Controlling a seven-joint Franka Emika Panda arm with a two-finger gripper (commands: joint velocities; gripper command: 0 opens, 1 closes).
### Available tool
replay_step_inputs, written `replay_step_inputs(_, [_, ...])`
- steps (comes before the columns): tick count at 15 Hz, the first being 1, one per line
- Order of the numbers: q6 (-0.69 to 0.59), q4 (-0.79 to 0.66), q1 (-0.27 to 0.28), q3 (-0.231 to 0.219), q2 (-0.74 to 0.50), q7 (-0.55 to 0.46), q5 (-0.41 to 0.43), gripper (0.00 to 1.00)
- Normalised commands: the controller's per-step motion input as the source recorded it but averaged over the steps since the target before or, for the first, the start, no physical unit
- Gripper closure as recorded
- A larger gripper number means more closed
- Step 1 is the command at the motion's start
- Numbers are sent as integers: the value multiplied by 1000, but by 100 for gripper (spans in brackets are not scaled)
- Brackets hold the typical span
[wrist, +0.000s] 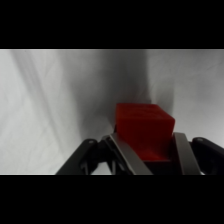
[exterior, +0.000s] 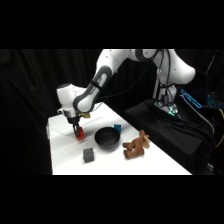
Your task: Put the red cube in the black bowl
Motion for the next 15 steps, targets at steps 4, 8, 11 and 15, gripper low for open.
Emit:
replay_step_inputs(4, [-239,-275,61,-27,-466,-28,4,74])
replay_step_inputs(8, [-150,-418,115,-44,-486,-10,-40,74])
replay_step_inputs(11, [-13,-594,140,-12,-556,-23,-53,74])
replay_step_inputs(15, [79,-701,159,8,-627,-2,-89,74])
